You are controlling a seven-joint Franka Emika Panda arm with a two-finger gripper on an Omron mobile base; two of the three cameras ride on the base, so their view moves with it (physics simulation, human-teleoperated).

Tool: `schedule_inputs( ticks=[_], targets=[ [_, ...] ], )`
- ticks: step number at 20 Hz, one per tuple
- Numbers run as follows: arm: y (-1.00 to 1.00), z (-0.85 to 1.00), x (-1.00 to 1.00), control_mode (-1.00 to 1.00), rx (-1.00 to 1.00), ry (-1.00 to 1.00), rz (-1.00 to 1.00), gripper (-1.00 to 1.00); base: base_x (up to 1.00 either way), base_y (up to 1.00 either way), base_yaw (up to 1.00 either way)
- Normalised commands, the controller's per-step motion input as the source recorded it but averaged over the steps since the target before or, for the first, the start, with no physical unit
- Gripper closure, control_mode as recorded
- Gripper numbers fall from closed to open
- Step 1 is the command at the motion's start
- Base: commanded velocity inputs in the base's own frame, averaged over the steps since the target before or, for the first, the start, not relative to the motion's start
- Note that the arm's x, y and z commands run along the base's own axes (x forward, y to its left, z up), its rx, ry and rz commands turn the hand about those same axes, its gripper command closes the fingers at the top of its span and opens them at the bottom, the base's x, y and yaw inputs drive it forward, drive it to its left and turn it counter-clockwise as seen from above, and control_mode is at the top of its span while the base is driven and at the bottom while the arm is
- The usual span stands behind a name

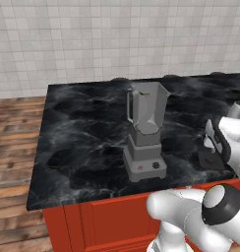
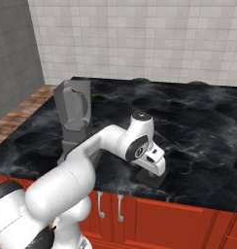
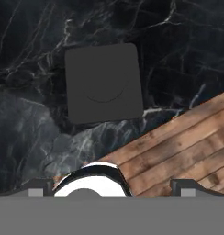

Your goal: Open the blender lid, put the banana in the blender, close the lid, and start the blender.

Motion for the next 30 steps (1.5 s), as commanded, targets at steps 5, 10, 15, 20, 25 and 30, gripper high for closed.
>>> schedule_inputs(
  ticks=[5,10,15,20,25,30],
  targets=[
    [-0.01,-0.18,0.60,-1.00,0.06,0.03,0.09,-1.00,0.00,0.00,0.00],
    [-0.01,-0.28,0.31,-1.00,0.01,0.04,0.06,-1.00,0.00,0.00,0.00],
    [-0.10,-0.30,0.02,-1.00,0.00,0.04,0.01,-1.00,0.00,0.00,0.00],
    [0.00,-0.25,0.21,-1.00,0.04,0.01,0.00,-1.00,0.00,0.00,0.00],
    [-0.04,-0.24,0.27,-1.00,0.08,0.00,0.00,-1.00,0.00,0.00,0.00],
    [-0.09,-0.06,0.05,-1.00,0.01,0.00,0.00,-1.00,0.00,0.00,0.00]
  ],
)
